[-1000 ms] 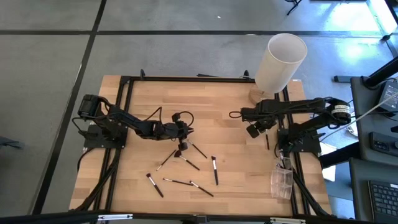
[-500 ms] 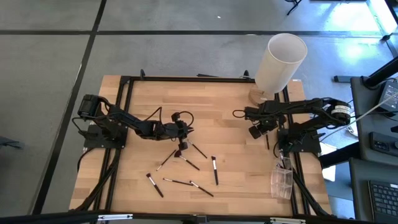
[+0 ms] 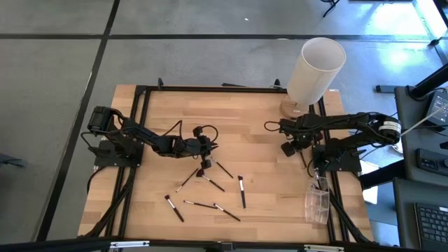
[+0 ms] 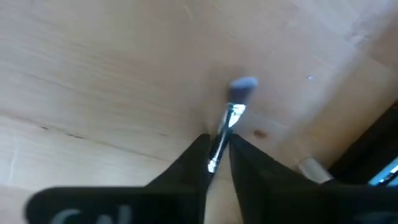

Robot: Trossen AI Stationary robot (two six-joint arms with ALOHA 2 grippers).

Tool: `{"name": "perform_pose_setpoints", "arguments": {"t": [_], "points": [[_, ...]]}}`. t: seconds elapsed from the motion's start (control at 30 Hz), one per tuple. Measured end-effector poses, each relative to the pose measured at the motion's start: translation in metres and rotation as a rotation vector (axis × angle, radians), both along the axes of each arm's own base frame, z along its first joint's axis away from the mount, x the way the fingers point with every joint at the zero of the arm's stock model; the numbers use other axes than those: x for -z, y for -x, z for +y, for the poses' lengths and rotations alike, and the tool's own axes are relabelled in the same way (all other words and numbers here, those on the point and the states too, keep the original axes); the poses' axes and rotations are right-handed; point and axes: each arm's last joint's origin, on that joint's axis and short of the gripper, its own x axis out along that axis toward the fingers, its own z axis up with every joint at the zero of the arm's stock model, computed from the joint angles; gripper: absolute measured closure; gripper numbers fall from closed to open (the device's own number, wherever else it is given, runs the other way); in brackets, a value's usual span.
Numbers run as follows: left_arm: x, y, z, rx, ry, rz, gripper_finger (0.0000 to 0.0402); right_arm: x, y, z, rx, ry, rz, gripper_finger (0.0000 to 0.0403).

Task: Put items in baskets/containers
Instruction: Put the foundation brush into the left section of the transparent organizer

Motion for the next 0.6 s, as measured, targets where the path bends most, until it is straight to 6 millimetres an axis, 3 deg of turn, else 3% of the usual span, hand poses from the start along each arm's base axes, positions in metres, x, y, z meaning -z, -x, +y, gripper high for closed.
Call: {"name": "perform_pose_setpoints", "arguments": {"t": [0.2, 0.43, 0.6], "points": [[0.0000, 0.0000, 0.0000, 0.000, 0.000, 0.000, 0.0370, 0.0005, -0.0019, 0.0000, 0.008, -0.014, -0.027, 0.0391], [0.0000, 0.0000, 0.0000, 0.000, 0.000, 0.000, 0.0370, 0.0010, -0.0033, 0.0013, 0.042, -0.049, -0.048, 0.0369], [0.0000, 0.0000, 0.0000, 0.000, 0.000, 0.000, 0.0370, 0.0013, -0.0070, 0.0061, 0.032, -0.064, -0.072, 0.0378]]}}
